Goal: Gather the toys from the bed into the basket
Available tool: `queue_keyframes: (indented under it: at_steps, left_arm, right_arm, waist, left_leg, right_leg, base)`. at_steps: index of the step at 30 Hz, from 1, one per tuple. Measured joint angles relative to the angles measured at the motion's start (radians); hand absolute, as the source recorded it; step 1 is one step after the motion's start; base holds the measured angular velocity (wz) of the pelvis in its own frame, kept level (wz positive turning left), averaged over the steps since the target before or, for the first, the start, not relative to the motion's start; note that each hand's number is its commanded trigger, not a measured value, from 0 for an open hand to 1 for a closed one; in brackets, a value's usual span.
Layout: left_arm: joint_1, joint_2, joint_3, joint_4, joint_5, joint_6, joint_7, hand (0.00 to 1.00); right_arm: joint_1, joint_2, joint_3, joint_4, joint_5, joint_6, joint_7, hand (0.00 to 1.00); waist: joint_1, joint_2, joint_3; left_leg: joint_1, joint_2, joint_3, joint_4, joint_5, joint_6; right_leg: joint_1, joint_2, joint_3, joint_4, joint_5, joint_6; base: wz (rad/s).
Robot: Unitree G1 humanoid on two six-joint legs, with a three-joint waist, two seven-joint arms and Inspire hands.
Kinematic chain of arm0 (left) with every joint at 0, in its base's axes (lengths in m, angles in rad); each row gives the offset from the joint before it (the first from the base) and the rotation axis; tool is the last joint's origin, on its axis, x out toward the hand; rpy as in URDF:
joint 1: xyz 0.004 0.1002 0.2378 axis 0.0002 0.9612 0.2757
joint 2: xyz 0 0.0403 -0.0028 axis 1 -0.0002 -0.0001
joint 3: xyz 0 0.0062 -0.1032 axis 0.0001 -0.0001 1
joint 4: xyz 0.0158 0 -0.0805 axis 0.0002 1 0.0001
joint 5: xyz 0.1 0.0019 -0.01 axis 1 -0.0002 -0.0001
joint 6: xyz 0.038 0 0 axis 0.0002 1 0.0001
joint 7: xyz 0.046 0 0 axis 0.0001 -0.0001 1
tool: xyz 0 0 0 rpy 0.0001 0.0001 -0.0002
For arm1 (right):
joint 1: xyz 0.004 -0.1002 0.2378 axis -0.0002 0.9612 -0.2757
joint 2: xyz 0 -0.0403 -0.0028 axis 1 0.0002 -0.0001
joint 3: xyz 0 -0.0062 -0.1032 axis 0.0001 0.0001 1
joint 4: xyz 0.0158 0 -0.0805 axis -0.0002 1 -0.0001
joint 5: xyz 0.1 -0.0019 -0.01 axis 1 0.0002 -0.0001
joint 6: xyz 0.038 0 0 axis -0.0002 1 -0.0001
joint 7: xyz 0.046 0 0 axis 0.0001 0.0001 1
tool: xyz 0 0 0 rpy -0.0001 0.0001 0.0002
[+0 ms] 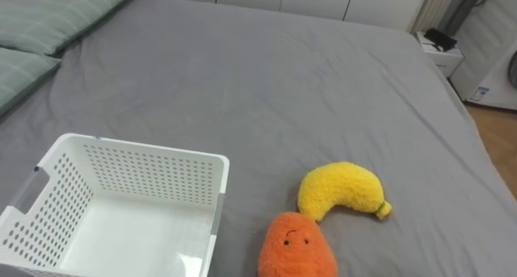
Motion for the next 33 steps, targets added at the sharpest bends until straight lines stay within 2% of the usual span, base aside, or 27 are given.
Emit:
queue_keyframes:
  at_steps: [3,4,7,9,17,19,21,25,28,33]
  left_arm:
    - [-0.006,0.001,0.002,-0.006,0.0,-0.003,0.0,0.0]
    - [-0.006,0.001,0.002,-0.012,0.002,-0.005,-0.001,0.0]
    - [0.0,0.002,0.003,-0.029,0.002,-0.011,-0.002,0.0]
    - [-0.001,0.003,0.003,-0.031,0.003,-0.019,-0.003,0.0]
    - [0.001,0.002,0.001,-0.046,0.003,-0.024,-0.021,0.0]
    - [0.001,0.002,0.001,-0.045,0.003,-0.025,-0.021,0.0]
    - [0.001,0.002,0.002,-0.046,0.003,-0.026,-0.021,0.0]
    - [0.005,0.002,0.007,-0.046,0.003,-0.029,-0.022,0.0]
    - [0.002,0.001,0.011,-0.045,0.003,-0.044,-0.022,0.0]
    - [0.0,-0.005,0.018,-0.045,0.005,-0.055,-0.021,0.0]
  right_arm:
    - [-0.001,0.003,-0.009,-0.03,0.01,-0.005,0.002,1.0]
    - [-0.001,0.003,-0.01,-0.052,0.005,-0.003,0.011,1.0]
    - [0.0,0.005,-0.031,-0.139,0.007,-0.004,0.031,1.0]
    - [-0.001,0.006,-0.036,-0.192,0.012,-0.018,0.035,1.0]
    - [0.001,0.038,-0.036,-0.523,0.012,-0.03,0.066,1.0]
    - [0.0,0.039,-0.036,-0.59,0.019,-0.04,0.066,1.0]
    - [-0.002,0.039,-0.036,-0.642,0.044,-0.043,0.066,1.0]
    - [-0.003,0.039,-0.04,-0.753,0.047,-0.042,0.085,1.0]
    - [-0.003,0.039,-0.044,-0.802,0.046,-0.041,0.091,1.0]
    - [-0.004,0.039,-0.044,-0.901,0.038,-0.04,0.119,1.0]
  waist:
    - [0.0,-0.002,0.0006]
    - [0.0,-0.011,0.0056]
    - [-0.001,-0.01,0.006]
    - [-0.001,-0.009,0.0061]
    - [-0.006,-0.001,0.0051]
    - [-0.009,-0.005,0.0077]
    - [-0.008,-0.004,0.0041]
    - [-0.01,-0.007,0.0048]
    - [-0.012,-0.006,0.0052]
    - [-0.011,0.004,0.003]
  left_leg:
    - [0.0,0.0,0.002,0.0,0.0,0.0]
    - [0.001,0.0,0.003,-0.001,0.0,0.0]
    - [0.0,0.001,0.012,-0.003,0.001,0.0]
    - [0.0,0.001,0.016,-0.003,0.001,0.0]
    - [-0.003,0.001,0.025,-0.006,0.001,0.001]
    - [-0.004,0.001,0.024,-0.008,0.001,0.0]
    - [-0.004,0.0,0.025,-0.01,0.001,0.0]
    - [-0.002,0.0,0.029,-0.014,0.001,0.0]
    - [-0.003,0.001,0.033,-0.015,0.001,0.001]
    - [-0.019,0.002,0.035,-0.015,0.001,0.001]
  right_leg:
    - [-0.002,0.0,0.005,0.0,0.0,0.0]
    - [-0.003,0.0,0.007,0.002,0.0,0.0]
    - [-0.01,0.0,0.017,0.006,0.0,0.0]
    - [-0.015,0.0,0.022,0.01,0.0,0.0]
    - [-0.023,0.001,0.032,0.012,-0.001,0.002]
    - [-0.023,0.001,0.032,0.009,-0.002,0.003]
    - [-0.02,0.001,0.032,0.0,-0.002,0.003]
    - [-0.024,0.003,0.04,0.0,-0.002,0.003]
    - [-0.027,0.002,0.043,0.001,-0.002,0.003]
    - [-0.046,0.001,0.038,0.015,-0.002,0.003]
  base:
    - [-0.01]
    - [-0.06]
    - [-0.08]
    - [-0.07]
    - [-0.03]
    - [0.0]
    - [0.0]
    - [-0.05]
    - [-0.02]
    - [-0.01]
